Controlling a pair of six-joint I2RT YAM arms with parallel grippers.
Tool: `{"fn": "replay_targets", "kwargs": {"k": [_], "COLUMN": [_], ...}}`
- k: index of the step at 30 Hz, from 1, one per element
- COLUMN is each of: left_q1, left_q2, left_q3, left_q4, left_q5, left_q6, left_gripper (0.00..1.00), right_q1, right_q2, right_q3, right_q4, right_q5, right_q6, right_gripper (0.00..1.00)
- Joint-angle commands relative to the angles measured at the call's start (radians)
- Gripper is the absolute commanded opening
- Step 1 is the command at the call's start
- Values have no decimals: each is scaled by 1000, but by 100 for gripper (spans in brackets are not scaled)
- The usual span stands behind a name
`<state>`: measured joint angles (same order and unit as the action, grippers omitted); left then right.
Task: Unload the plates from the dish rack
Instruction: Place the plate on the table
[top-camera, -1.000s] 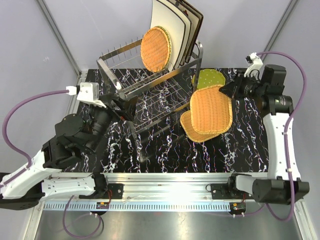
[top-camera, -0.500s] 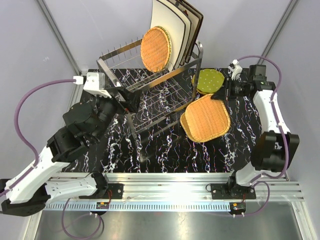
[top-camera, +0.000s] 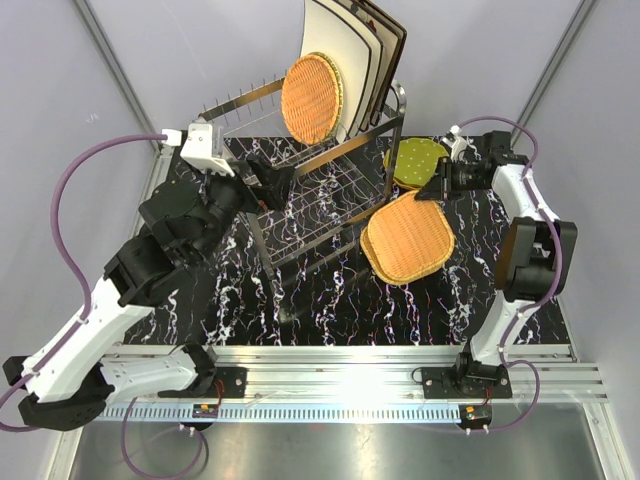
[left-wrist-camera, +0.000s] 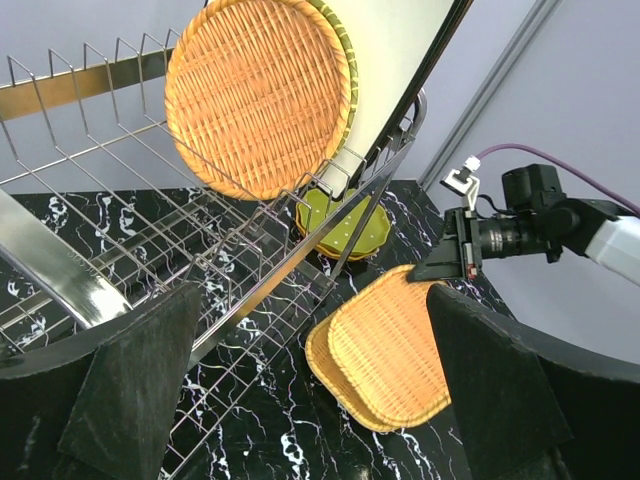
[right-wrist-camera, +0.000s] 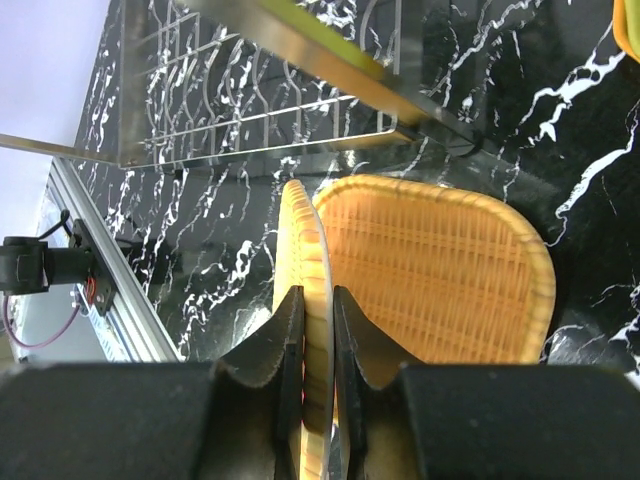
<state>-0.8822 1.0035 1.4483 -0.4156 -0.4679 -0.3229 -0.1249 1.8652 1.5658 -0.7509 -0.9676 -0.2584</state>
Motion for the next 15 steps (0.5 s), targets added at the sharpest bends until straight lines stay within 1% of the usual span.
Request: {"fn": "replay_targets", "kwargs": {"k": [1, 8, 10, 12, 13, 15], "left_q1": [17, 26, 29, 31, 32, 34], "left_q2": [13, 29, 32, 40, 41, 49], "left_q3": [50, 69, 73, 76, 81, 86], "left_q4": [28, 23, 24, 26, 28, 28], "left_q5": [49, 57, 60, 60, 66, 69], "left_q6": [-13, -18, -19, -19, -19, -21], "left_gripper": [99, 99, 99, 99, 99, 99], "right_q1": [-4, -5, -5, -5, -5, -5], "right_q2": [38, 124, 143, 160, 166, 181], "right_q3": [74, 105, 109, 114, 125, 131], "right_q4": [5, -31, -39, -56, -62, -74], "right_q5": [-85, -103, -100, -94, -91, -74], "right_q6": [-11, -48, -56, -76, -84, -104], "right_gripper": [0, 0, 5, 14, 25, 36]}}
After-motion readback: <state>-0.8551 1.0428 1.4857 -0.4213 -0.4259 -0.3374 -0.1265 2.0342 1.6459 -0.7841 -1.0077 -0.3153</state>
